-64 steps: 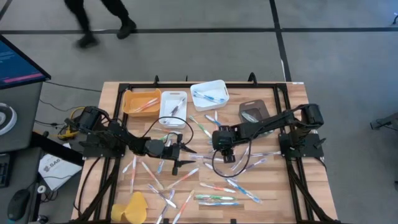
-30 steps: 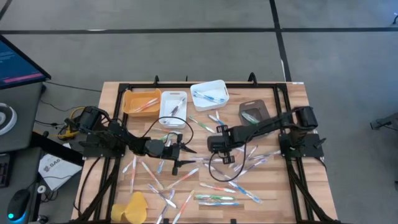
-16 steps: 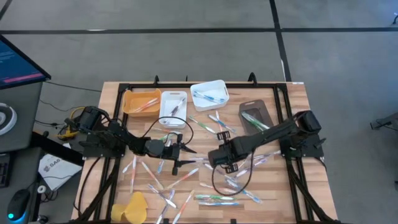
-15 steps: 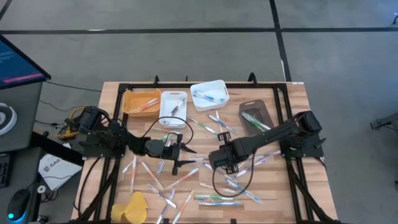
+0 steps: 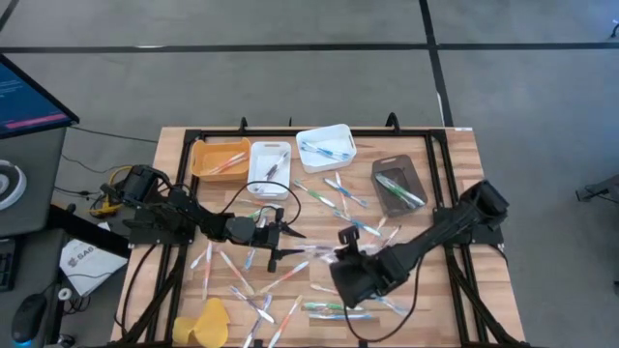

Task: Pick & Place Toothbrushes
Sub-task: Put the purple toothbrush into the left white bin

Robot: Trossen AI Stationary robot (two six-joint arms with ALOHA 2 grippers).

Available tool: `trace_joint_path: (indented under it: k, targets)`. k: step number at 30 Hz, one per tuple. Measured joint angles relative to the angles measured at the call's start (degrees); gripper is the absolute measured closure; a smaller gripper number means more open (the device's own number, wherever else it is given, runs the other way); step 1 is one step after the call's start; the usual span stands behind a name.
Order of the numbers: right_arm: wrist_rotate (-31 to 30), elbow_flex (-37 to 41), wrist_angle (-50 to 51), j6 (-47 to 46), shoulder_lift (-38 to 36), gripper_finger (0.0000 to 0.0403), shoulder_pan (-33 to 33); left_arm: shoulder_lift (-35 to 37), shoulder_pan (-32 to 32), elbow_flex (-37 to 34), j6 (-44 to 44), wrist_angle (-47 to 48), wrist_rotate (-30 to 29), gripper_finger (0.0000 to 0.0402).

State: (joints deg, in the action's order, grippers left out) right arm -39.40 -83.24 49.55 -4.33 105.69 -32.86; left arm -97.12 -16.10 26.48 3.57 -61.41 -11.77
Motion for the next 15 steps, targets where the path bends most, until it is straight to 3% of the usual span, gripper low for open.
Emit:
trace_joint_path:
  k: [5,9,12,15]
  targets:
    - [-1.0,1.9,-3.5,2.1,-3.3,0.039,-1.2,0.0,0.0,0.0,0.0,0.0,0.0,0.0225]
    - [-0.9,11.7,-8.9,2.0,-11.9,0.0384,-1.2,0.0,-0.1,0.0,0.0,0.0,0.0,0.0225]
    - [0.8,23.6,-21.9,3.0,-22.1,0.0392,-1.2,0.0,-0.1,0.0,0.0,0.0,0.0,0.0225]
    - [4.5,36.7,-43.1,9.5,-31.3,0.0393,-1.1,0.0,-0.1,0.0,0.3,-0.1,0.0,0.0225]
